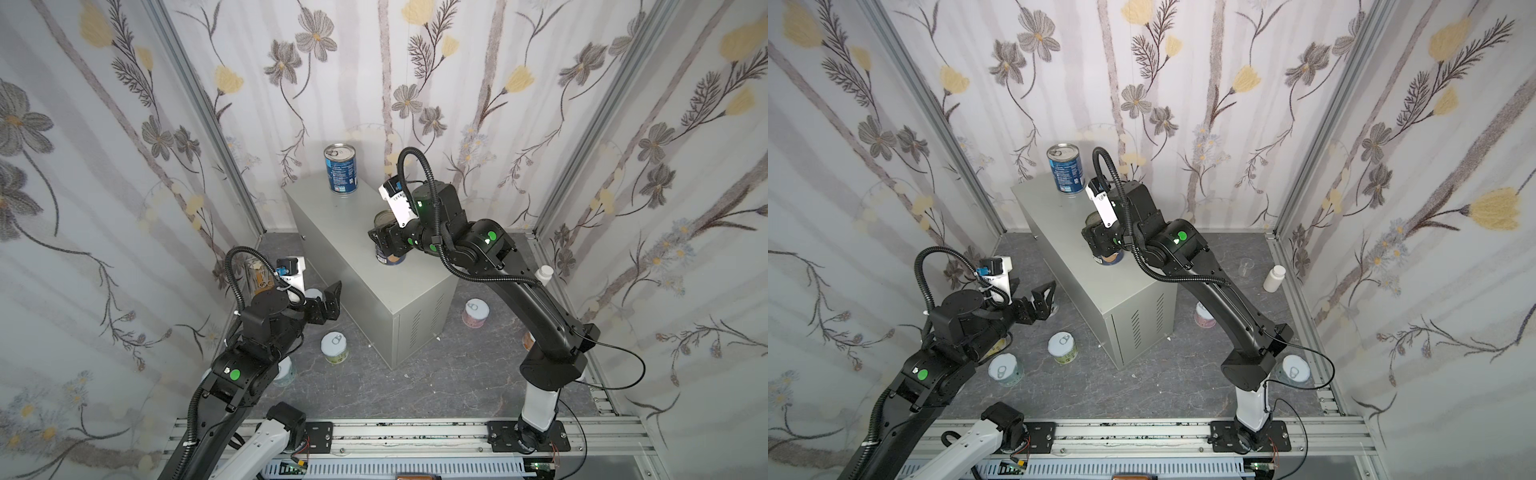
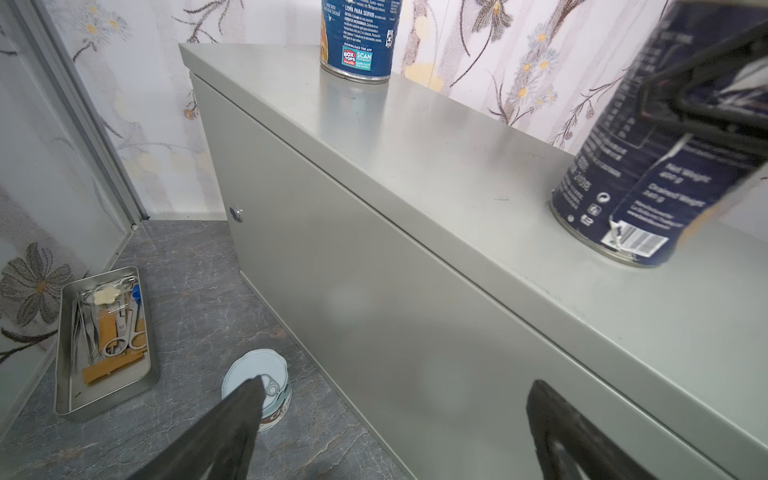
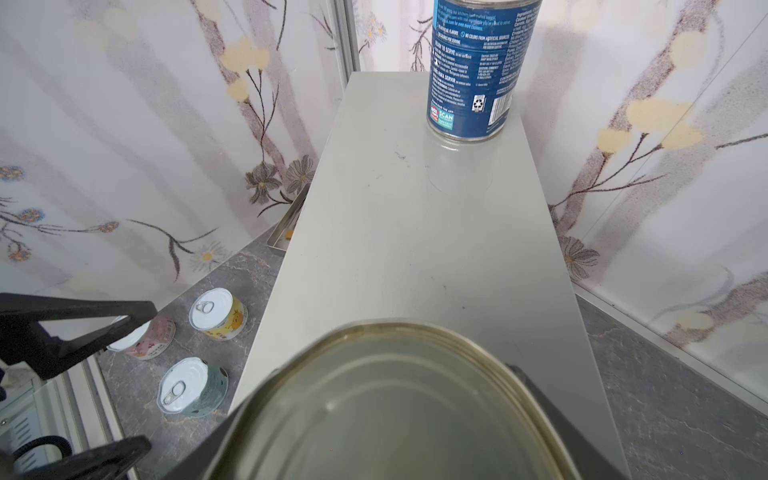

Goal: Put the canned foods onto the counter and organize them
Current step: 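Set the dark red-labelled can on the cabinet top and open the right gripper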

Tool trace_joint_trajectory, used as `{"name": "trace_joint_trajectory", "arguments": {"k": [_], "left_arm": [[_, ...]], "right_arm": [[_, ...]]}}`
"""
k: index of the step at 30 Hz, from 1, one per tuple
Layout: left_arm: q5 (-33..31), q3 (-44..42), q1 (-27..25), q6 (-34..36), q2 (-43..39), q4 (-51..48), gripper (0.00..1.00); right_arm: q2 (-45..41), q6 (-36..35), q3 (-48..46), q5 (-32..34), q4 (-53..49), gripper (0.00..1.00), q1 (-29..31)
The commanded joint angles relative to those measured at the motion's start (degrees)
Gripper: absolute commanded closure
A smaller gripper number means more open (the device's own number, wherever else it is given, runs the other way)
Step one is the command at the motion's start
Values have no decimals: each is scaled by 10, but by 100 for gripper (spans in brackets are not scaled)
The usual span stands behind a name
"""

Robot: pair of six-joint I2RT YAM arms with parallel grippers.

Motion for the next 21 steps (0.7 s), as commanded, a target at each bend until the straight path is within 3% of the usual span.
{"name": "trace_joint_trajectory", "arguments": {"k": [1, 9, 21], "left_arm": [[29, 10, 0, 6, -2, 5, 0], [126, 53, 0, 31, 20, 7, 0], [216, 119, 0, 66, 111, 52, 0]], "right_arm": [[14, 4, -1, -30, 6, 19, -5], [-10, -2, -1, -37, 38, 1, -13], [-101, 3, -17, -60, 76, 0, -52]]}}
